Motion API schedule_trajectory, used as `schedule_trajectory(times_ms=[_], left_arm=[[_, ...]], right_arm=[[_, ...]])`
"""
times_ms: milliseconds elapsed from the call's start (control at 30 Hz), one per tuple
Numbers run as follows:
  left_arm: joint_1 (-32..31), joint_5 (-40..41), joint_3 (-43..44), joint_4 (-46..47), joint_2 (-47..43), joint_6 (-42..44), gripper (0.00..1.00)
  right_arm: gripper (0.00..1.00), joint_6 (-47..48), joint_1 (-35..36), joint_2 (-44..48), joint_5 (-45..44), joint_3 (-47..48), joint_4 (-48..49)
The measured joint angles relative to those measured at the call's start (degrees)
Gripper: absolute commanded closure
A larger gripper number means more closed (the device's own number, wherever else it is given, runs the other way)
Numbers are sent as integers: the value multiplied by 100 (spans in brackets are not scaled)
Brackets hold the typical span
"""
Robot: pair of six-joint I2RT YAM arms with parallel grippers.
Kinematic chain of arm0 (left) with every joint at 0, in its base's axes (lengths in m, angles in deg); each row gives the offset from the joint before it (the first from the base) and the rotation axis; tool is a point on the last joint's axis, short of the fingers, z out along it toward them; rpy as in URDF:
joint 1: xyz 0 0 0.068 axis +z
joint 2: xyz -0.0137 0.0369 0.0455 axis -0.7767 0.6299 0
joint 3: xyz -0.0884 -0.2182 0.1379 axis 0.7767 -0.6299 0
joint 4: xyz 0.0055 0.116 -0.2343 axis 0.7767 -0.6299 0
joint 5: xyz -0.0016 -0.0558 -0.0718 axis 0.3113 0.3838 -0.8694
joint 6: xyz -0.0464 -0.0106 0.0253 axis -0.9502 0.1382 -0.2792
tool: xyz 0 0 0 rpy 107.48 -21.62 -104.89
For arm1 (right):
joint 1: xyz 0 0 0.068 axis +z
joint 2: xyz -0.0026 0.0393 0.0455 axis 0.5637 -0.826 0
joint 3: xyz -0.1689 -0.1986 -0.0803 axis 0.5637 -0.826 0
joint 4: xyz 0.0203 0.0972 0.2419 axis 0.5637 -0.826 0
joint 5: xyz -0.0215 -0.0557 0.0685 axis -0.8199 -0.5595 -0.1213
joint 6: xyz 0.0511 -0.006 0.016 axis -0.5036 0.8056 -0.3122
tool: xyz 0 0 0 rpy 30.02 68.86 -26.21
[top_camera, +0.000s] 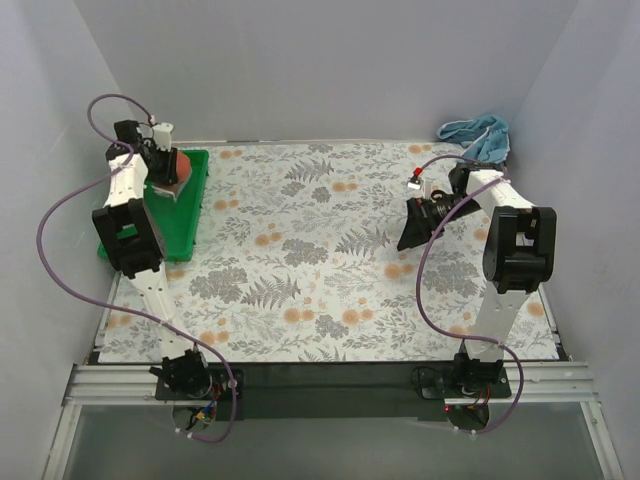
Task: Roll the towels
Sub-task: Place the rolled towel into the container
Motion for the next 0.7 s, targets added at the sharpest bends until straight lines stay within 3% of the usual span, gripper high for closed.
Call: schedule_trajectory(times_ms=[200,700], left_arm=[[-146,120,15,109,820,-136,100],[-269,-57,87,566,935,-973,99]], right_arm=[[1,39,4,-2,0,-48,-2],[1,61,4,-2,81,-63,-2]])
